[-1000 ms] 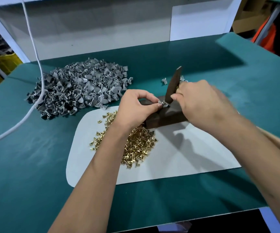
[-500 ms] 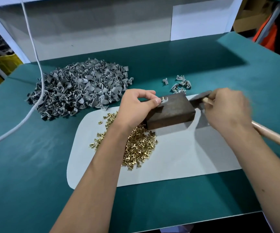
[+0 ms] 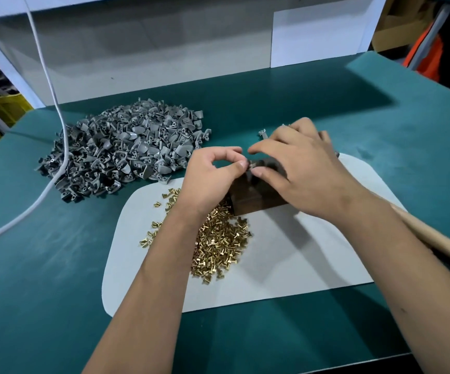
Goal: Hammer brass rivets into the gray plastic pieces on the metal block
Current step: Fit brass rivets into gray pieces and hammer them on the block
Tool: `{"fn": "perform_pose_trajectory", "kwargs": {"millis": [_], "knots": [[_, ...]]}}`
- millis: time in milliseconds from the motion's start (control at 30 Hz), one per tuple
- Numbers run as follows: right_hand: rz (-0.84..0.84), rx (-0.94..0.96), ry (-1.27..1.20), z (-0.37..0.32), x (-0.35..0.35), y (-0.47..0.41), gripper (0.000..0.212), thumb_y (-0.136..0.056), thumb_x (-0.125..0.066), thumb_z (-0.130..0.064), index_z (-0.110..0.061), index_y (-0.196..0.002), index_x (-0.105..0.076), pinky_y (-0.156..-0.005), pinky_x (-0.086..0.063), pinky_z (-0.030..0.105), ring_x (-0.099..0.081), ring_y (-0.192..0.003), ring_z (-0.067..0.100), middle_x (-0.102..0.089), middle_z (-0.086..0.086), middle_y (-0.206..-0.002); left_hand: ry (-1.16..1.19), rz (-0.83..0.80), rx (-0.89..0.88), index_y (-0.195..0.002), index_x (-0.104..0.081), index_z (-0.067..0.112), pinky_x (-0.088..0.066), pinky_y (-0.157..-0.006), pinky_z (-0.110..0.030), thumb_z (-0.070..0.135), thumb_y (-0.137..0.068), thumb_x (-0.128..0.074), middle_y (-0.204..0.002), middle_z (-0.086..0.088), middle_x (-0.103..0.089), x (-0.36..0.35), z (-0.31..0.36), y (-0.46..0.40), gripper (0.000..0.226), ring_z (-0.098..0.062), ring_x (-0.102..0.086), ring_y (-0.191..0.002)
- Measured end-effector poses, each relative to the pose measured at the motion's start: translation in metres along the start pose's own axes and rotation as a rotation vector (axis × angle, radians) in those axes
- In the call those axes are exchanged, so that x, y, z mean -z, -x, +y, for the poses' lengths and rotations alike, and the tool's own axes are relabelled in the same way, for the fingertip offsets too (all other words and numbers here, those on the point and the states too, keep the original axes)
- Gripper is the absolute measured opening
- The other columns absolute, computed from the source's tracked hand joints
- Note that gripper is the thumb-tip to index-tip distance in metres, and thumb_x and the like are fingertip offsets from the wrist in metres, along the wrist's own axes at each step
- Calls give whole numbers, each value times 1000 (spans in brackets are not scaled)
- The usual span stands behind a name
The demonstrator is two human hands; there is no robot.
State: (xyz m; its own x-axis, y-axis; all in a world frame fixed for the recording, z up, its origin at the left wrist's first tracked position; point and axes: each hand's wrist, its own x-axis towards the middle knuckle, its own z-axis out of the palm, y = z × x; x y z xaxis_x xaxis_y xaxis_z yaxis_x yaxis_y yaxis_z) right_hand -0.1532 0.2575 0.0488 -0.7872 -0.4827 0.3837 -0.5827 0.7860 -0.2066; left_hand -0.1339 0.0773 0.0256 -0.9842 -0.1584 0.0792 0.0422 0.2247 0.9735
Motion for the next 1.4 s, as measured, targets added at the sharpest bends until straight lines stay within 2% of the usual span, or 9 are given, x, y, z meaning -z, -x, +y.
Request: {"fn": "perform_pose_trajectory", "kwargs": {"millis": [300, 500, 633, 767, 900, 1000, 1067, 1200, 1400], "knots": [[-19, 129, 1, 6, -2, -13, 26, -100, -48, -51, -36, -112, -67, -91, -29, 42, -44, -110, 20, -62, -11, -104, -2, -12, -4, -86, -74, -6, -44, -111, -56, 7, -91, -73, -124, -6, -71, 3, 2, 0, 14, -24, -66, -117], [-27, 129, -43, 20, -3, -23, 36, -100, -50, -54, -23, -85, -61, -81, -30, 37, -40, -89, 16, -55, -11, -81, 20, 39, -36, -78, -76, 11, -51, -99, -31, 15, -95, -70, -118, -2, -73, -4, 2, 0, 19, -14, -67, -113], [-41, 1, -225, 33, -10, -32, 43, -97, -61, -51, -21, -69, -47, -66, -34, 35, -45, -68, 21, -48, -8, -63, -91, 190, -99, -76, -76, 14, -53, -92, -27, 22, -95, -71, -103, 2, -75, 3, -4, -6, 21, -7, -68, -98], [7, -108, -245, 42, -18, -40, 49, -94, -64, -53, -16, -65, -52, -60, -34, 34, -47, -59, 16, -52, 0, -58, -414, 383, -138, -75, -75, 12, -54, -82, -36, 27, -93, -71, -85, 0, -76, 19, -11, -13, 24, -23, -69, -82], [-58, -282, -197, 50, -20, -54, 61, -88, -70, -57, -7, -59, -53, -59, -40, 34, -50, -62, 27, -55, 12, -58, -632, 485, 29, -64, -62, 25, -52, -100, -49, 27, -90, -73, -66, 16, -62, 45, -17, -14, 28, -13, -58, -59], [-102, -431, -140, 52, -18, -64, 66, -89, -69, -58, -10, -50, -48, -54, -35, 33, -51, -65, 31, -48, 10, -52, -707, 502, 103, -70, -68, 24, -50, -103, -49, 9, -83, -68, -67, 19, -60, 58, -18, -12, 21, -14, -64, -73], [-50, -491, -98, 48, -15, -68, 57, -90, -68, -58, -11, -58, -62, -60, -34, 31, -56, -72, 34, -55, 10, -58, -718, 518, 116, -74, -72, 23, -49, -104, -46, 1, -80, -65, -69, 17, -62, 63, -18, -11, 24, -17, -67, -83], [4, -296, -113, 12, -8, -65, 30, -93, -69, -45, -19, -77, -72, -71, -45, 30, -64, -81, 30, -70, 6, -76, -719, 520, 136, -82, -73, 26, -51, -103, -44, -5, -78, -65, -88, 8, -72, 72, -26, -14, 32, -22, -66, -104], [-305, 253, -67, -78, -15, -52, 7, -93, -69, -35, -28, -94, -72, -89, -54, 43, -63, -99, 21, -72, -5, -97, -700, 514, 176, -79, -72, 26, -58, -85, -38, -5, -72, -67, -84, 3, -71, 81, -26, -16, 32, -25, -68, -92]]}}
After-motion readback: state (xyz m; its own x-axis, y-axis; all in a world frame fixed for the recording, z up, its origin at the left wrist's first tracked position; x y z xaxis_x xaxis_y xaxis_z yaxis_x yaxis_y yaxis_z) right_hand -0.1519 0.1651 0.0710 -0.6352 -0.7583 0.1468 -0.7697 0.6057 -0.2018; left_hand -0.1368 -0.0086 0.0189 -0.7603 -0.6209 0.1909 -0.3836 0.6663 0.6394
